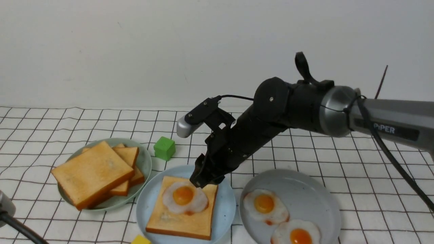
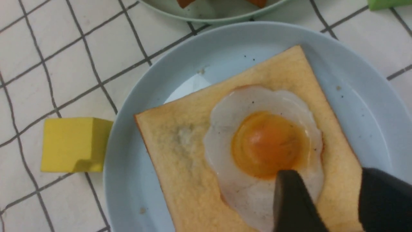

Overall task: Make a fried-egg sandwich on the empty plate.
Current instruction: Use the right arm to place the fried egg on the slice of bread in the middle, then use the left arm to grab a slice of bread

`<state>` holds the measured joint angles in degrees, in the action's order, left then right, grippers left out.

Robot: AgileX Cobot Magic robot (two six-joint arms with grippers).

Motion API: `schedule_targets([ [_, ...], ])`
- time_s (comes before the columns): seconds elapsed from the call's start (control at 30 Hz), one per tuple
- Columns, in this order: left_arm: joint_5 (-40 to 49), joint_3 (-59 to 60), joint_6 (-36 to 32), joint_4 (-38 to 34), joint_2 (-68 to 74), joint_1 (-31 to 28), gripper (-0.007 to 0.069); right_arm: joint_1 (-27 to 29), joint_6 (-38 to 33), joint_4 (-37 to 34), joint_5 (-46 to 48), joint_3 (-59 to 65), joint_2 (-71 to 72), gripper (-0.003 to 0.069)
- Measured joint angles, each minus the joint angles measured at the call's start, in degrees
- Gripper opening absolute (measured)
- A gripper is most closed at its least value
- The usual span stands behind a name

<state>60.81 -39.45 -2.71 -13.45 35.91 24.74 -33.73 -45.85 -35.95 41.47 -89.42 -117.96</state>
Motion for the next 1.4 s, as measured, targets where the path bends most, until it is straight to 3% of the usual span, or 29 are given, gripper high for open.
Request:
schedule_targets([
  [0.17, -10.7, 4.7, 5.8, 3.9, 0.3, 0.0, 0.0007, 0.1, 1.3, 2.8, 7.0, -0.4, 8.0, 0.0491],
  [0.2, -11.8, 4.9, 6.1, 4.2, 0.4, 0.0, 0.0008, 0.1, 1.5, 3.0, 7.0, -0.5, 8.0, 0.0491],
  [0.3, -19.3, 6.1, 17.1, 12.6, 4.1, -1.0, 0.0011, 1.4, 8.9, 9.0, 13.0, -2.8, 17.7, 0.05],
  [0.43, -20.5, 2.9, 26.2, 18.2, 10.7, -4.8, 0.0011, 3.4, 16.8, 15.3, 17.8, -4.0, 26.7, 0.0484],
  [0.57, -19.6, -2.3, 27.4, 17.0, 18.7, -11.2, 0.0011, 4.0, 22.8, 19.2, 24.3, -3.9, 34.3, 0.0466],
  [0.7, -16.8, -8.2, 21.0, 5.8, 26.8, -22.0, 0.0012, 4.0, 26.3, 20.9, 26.2, 1.3, 43.2, 0.0461],
  [0.83, -15.1, -10.2, 9.8, -10.6, 34.0, -33.9, 0.002, 4.0, 26.8, 20.6, 22.5, 12.0, 53.2, 0.0461],
  [0.97, -15.6, -10.2, 5.0, -16.6, 40.1, -40.6, 0.006, 4.0, 26.1, 16.5, 16.5, 22.1, 61.7, 0.0461],
  [1.23, -24.6, -10.2, 0.3, -21.6, 50.9, -42.6, 0.0343, 4.0, 21.8, 12.3, 12.0, 33.7, 70.3, 0.047],
  [1.4, -28.8, -10.3, -9.3, -30.4, 55.9, -42.6, 0.0395, 4.0, 21.7, 12.3, 11.9, 33.8, 71.3, 0.047],
])
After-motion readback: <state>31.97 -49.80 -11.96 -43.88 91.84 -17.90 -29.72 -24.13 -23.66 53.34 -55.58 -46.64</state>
